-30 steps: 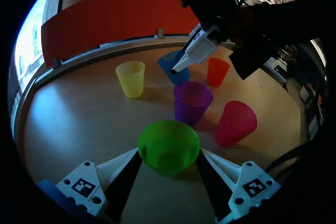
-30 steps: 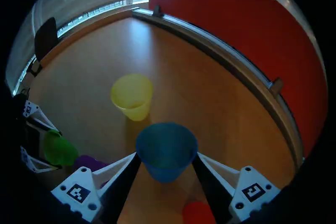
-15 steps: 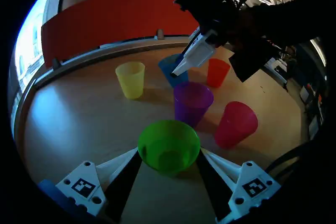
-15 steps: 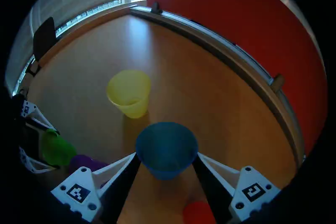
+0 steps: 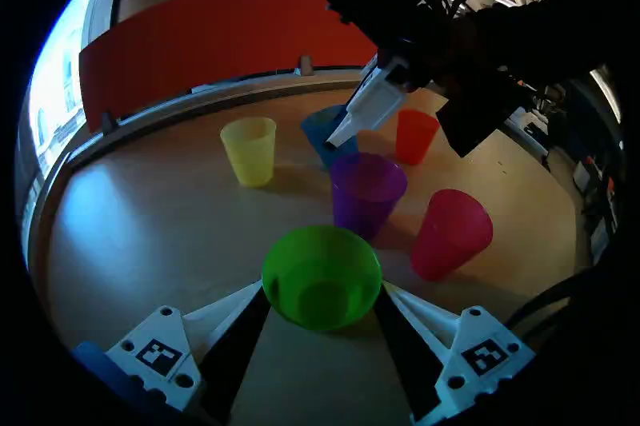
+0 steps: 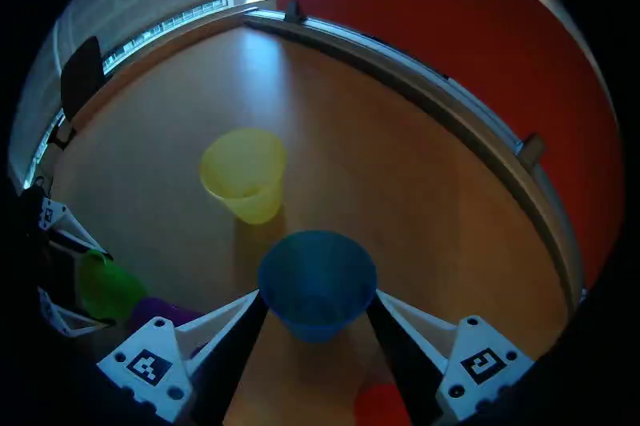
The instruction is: Pour water
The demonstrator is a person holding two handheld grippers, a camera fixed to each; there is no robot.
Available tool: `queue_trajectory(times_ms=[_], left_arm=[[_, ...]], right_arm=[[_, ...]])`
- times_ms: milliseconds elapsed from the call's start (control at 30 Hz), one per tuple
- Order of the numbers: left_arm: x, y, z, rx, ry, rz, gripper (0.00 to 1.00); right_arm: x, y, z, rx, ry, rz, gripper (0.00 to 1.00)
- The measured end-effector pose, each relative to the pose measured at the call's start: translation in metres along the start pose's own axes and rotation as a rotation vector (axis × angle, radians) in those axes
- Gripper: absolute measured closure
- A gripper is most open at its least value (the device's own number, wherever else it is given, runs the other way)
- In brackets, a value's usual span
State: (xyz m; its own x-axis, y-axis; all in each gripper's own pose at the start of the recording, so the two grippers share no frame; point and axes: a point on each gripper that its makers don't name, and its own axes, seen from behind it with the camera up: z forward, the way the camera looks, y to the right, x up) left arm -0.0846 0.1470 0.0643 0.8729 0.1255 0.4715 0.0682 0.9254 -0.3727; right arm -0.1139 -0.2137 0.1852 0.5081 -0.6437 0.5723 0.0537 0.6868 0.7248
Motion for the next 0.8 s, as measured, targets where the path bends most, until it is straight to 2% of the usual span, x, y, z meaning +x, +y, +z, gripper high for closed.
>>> queue_trajectory(times_ms=[400,600,800], left_arm=[[-0.007,0.001,0.001,0.015,-0.017,0.003,0.14],[-0.007,0.0,0.0,0.013,-0.018,-0.001,0.14],[-0.007,-0.001,-0.001,0.012,-0.023,0.001,0.13]], right_arm=[[-0.01,0.0,-0.004,-0.003,-0.014,-0.015,0.09],[-0.018,0.0,-0.004,-0.008,-0.032,-0.019,0.02],[-0.023,0.001,-0.005,-0.009,-0.043,-0.019,0.02]])
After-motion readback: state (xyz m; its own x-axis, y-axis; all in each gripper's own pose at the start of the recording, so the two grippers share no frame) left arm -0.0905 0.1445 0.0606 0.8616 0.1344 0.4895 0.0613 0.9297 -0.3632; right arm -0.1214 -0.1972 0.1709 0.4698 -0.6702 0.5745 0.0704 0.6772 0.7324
